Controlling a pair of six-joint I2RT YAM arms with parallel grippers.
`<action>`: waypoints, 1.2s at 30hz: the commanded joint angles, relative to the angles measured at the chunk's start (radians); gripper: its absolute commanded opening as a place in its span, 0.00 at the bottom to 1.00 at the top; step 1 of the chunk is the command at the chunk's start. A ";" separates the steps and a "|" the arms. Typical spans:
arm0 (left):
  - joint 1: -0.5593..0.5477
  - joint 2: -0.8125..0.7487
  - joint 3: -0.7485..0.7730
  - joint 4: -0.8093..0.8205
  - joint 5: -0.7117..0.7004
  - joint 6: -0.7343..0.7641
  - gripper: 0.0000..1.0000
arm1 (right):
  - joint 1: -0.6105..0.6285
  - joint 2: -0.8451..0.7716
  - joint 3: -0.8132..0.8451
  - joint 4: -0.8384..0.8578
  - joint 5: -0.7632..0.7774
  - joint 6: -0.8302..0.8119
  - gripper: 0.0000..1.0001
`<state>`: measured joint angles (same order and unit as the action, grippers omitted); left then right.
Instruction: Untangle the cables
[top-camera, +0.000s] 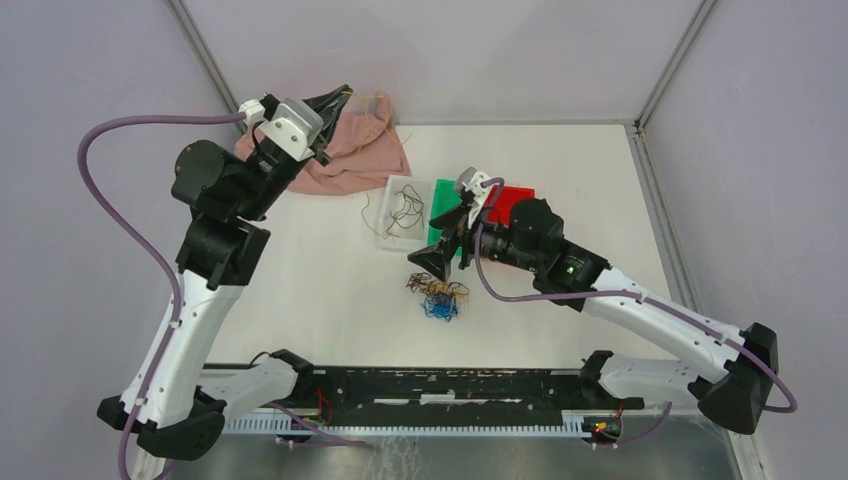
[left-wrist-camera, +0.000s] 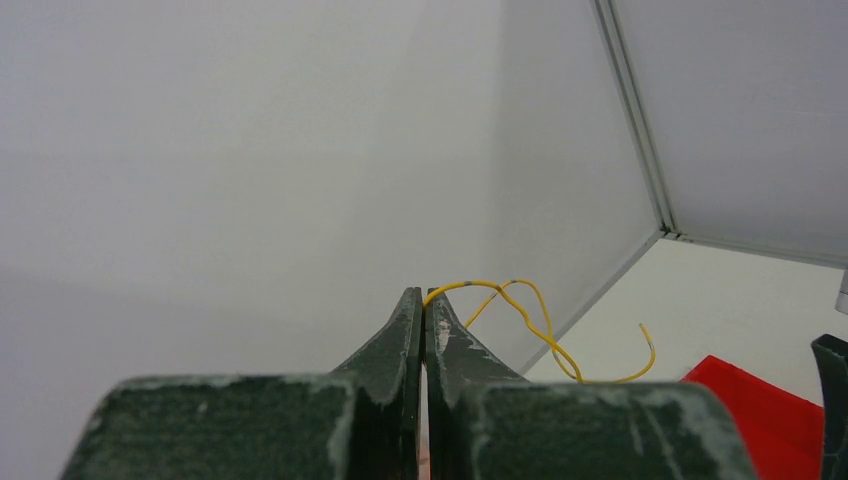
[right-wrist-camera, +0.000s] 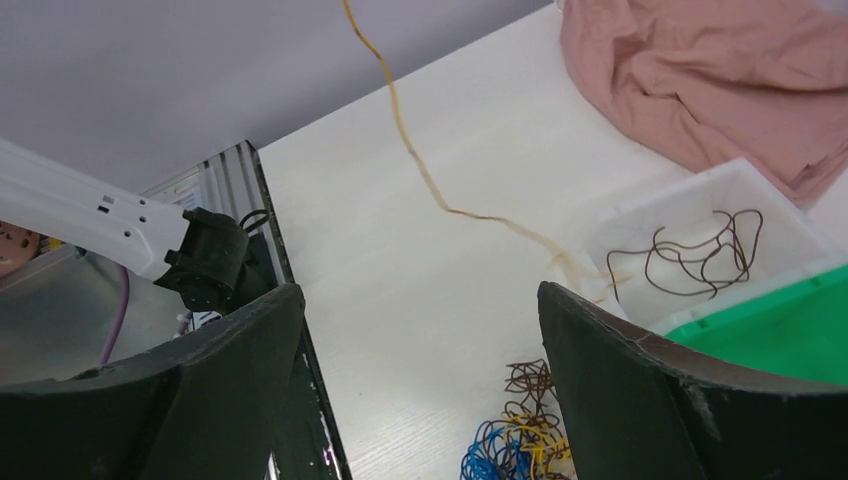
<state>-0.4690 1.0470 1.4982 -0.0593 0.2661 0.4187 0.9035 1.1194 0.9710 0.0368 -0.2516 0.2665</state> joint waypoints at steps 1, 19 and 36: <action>-0.005 -0.028 0.005 0.006 0.036 -0.069 0.03 | 0.003 0.037 0.094 0.076 -0.073 -0.012 0.92; -0.004 -0.040 -0.049 -0.007 0.006 -0.109 0.03 | 0.048 0.295 0.246 0.344 -0.058 0.067 0.73; -0.004 -0.050 -0.059 -0.013 -0.023 -0.112 0.03 | 0.062 0.370 0.226 0.399 -0.120 0.171 0.56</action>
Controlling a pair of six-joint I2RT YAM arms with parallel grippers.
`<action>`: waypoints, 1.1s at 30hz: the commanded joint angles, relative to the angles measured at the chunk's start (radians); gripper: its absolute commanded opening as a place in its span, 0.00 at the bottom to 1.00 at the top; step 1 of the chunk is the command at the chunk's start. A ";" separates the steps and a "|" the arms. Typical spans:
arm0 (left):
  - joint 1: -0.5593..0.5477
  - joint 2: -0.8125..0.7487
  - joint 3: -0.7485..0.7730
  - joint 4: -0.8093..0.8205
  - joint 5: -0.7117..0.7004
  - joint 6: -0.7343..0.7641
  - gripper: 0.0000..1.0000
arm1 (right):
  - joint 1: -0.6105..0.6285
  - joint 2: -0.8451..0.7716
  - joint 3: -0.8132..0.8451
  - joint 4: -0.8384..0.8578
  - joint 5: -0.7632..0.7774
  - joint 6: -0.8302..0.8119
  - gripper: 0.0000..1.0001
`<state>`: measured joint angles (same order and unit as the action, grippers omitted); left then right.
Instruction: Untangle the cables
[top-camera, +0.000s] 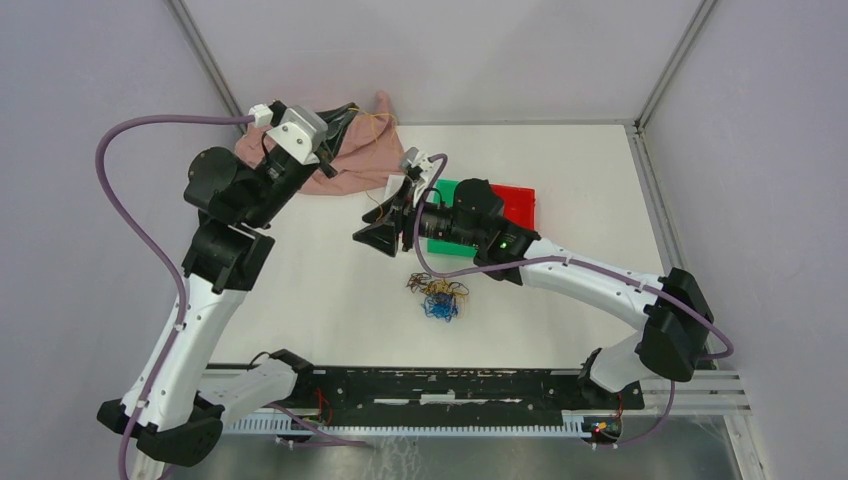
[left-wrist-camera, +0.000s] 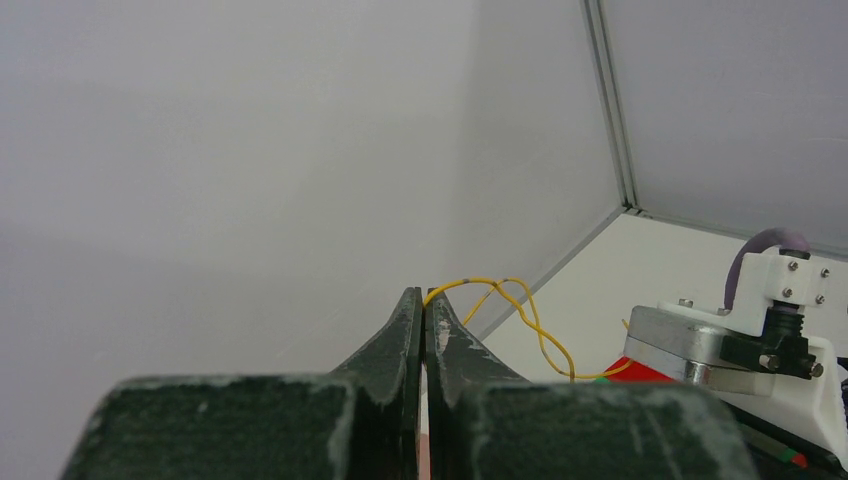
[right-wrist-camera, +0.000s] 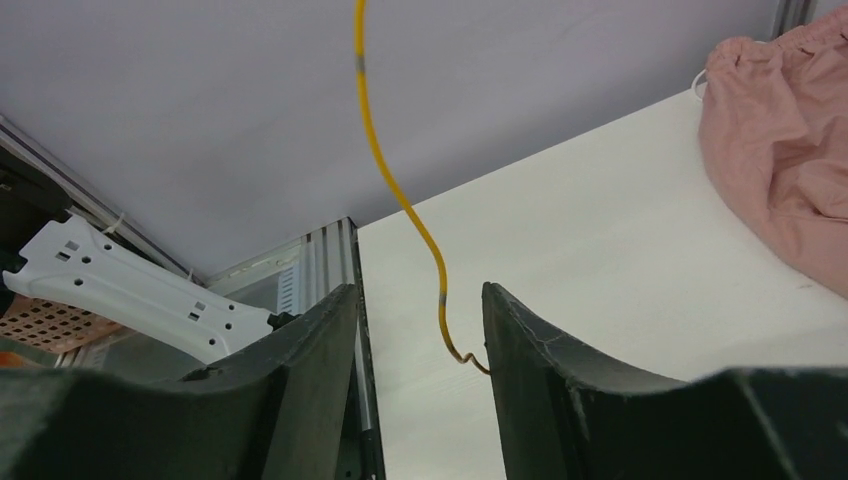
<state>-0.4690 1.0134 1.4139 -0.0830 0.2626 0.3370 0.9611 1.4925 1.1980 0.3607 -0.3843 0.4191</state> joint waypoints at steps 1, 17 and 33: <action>-0.005 -0.015 0.029 0.011 -0.018 -0.031 0.03 | 0.004 -0.002 -0.006 0.079 0.014 0.014 0.55; -0.004 -0.064 -0.088 -0.083 -0.067 -0.018 0.03 | -0.071 -0.227 -0.165 0.035 0.260 0.013 0.01; -0.082 0.091 -0.092 -0.558 0.438 0.097 0.52 | -0.261 -0.464 -0.197 -0.141 0.521 -0.007 0.01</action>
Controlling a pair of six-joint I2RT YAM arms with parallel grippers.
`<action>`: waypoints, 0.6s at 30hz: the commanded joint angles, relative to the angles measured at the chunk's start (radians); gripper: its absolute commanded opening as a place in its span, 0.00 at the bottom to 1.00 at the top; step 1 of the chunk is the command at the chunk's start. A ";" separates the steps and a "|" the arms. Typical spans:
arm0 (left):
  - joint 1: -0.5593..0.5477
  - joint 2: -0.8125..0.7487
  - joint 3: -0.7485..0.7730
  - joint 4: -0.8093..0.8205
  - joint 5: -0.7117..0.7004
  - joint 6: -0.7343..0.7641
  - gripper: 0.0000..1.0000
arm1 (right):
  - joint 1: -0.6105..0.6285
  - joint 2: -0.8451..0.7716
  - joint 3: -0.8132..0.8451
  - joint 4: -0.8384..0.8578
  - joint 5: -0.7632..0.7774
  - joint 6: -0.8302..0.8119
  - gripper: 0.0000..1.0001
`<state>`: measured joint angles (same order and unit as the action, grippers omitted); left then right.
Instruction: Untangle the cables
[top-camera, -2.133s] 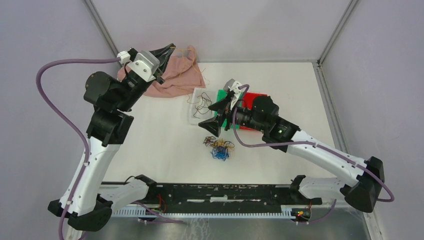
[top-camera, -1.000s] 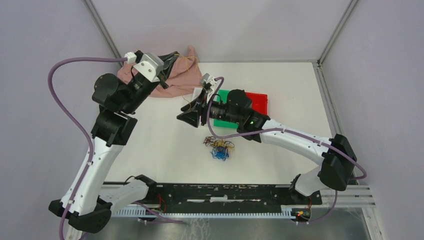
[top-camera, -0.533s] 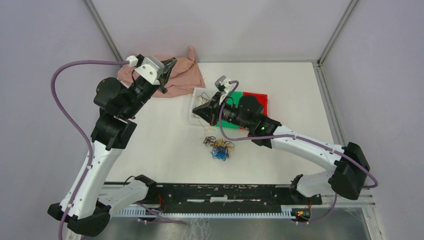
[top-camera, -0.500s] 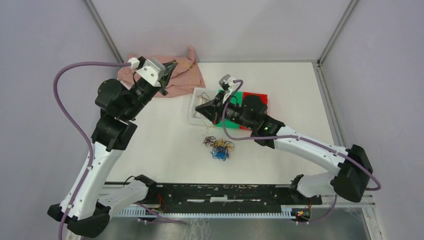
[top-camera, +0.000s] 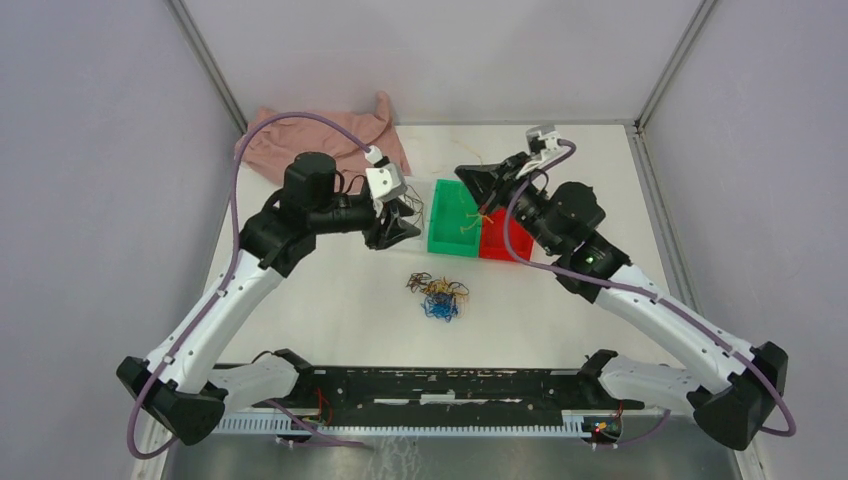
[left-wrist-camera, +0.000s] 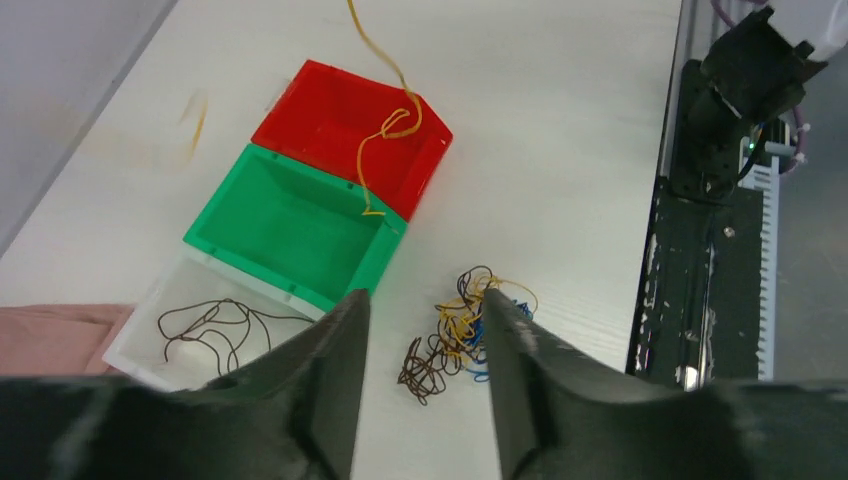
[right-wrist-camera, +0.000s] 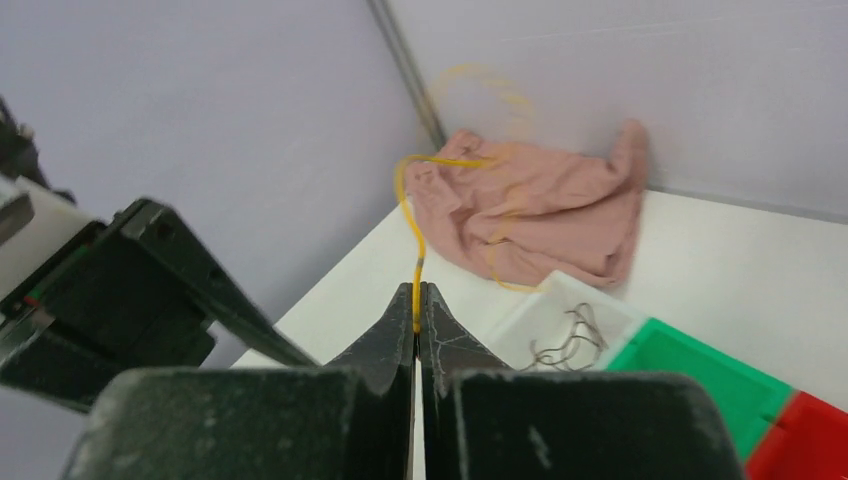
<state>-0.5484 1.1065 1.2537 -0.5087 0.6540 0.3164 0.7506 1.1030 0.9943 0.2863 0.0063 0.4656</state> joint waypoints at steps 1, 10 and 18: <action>-0.003 0.001 0.076 -0.156 0.034 0.135 0.59 | -0.064 -0.086 0.010 -0.094 0.145 -0.073 0.01; -0.003 -0.005 0.110 -0.256 -0.007 0.192 0.80 | -0.139 -0.114 0.019 -0.302 0.249 -0.216 0.00; -0.003 -0.041 0.082 -0.160 -0.030 0.159 0.89 | -0.159 -0.069 0.022 -0.340 0.256 -0.184 0.01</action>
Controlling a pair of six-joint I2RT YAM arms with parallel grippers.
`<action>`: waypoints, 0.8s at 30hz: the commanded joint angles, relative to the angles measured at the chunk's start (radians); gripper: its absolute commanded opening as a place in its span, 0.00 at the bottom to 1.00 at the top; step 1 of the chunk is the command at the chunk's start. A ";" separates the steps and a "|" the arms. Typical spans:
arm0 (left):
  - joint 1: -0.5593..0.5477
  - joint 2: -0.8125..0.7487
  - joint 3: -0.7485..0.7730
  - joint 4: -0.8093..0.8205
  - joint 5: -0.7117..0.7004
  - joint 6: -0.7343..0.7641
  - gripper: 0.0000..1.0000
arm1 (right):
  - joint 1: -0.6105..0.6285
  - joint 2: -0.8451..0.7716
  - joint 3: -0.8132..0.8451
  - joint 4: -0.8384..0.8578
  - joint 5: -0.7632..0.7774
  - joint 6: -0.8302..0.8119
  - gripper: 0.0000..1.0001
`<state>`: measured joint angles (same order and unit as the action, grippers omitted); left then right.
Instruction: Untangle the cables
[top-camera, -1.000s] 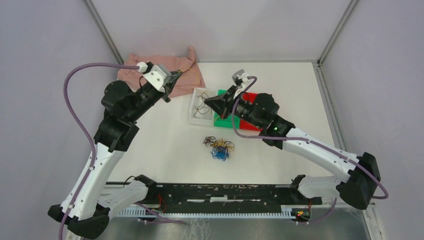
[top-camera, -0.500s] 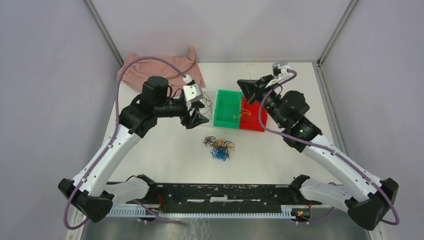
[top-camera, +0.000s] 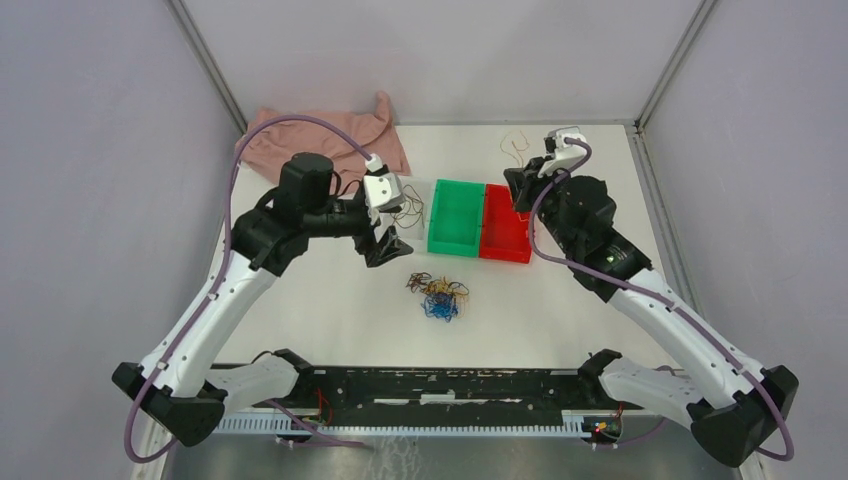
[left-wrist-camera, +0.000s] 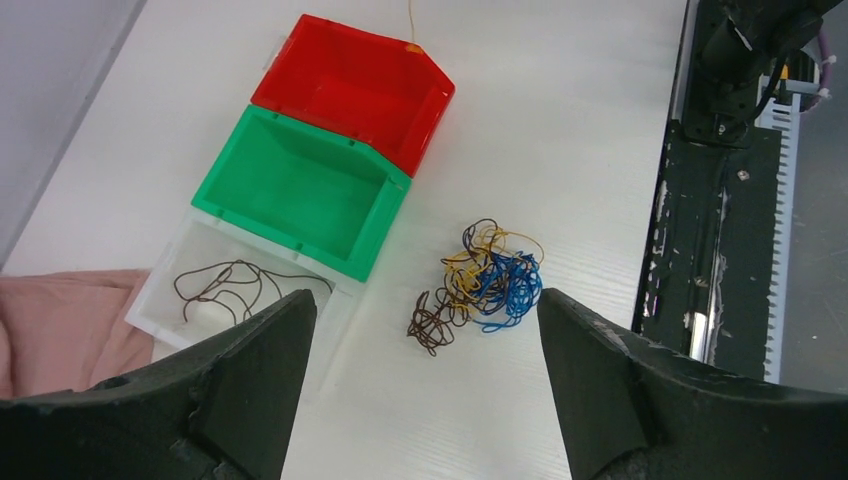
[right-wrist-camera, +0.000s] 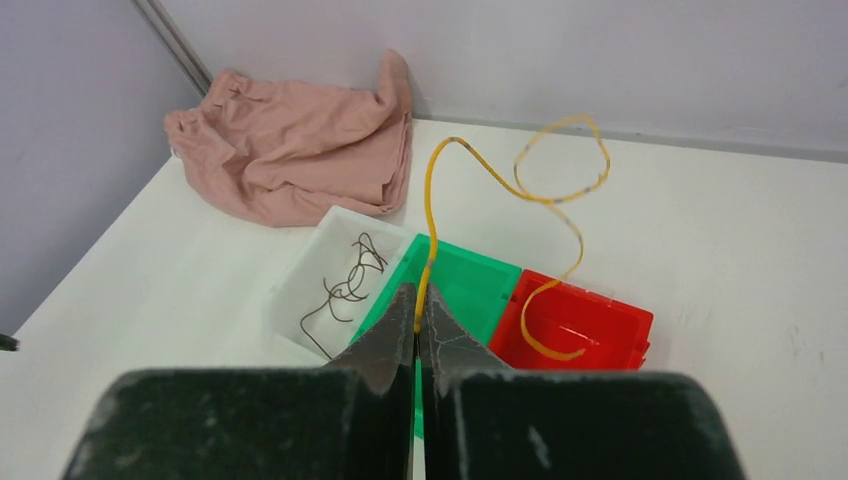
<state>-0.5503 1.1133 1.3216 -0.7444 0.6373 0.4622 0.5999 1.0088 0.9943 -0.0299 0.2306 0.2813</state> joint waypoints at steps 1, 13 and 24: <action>-0.001 -0.056 0.007 0.089 -0.017 0.009 0.89 | -0.010 0.036 0.025 -0.027 0.027 0.006 0.01; -0.001 -0.086 -0.020 0.136 -0.024 -0.016 0.90 | -0.057 0.149 -0.001 0.079 -0.006 0.005 0.00; -0.001 -0.092 -0.030 0.142 -0.033 -0.019 0.91 | -0.128 0.294 -0.060 0.190 -0.118 0.112 0.01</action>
<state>-0.5503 1.0397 1.2919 -0.6472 0.6090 0.4614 0.4873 1.2644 0.9562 0.0841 0.1650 0.3344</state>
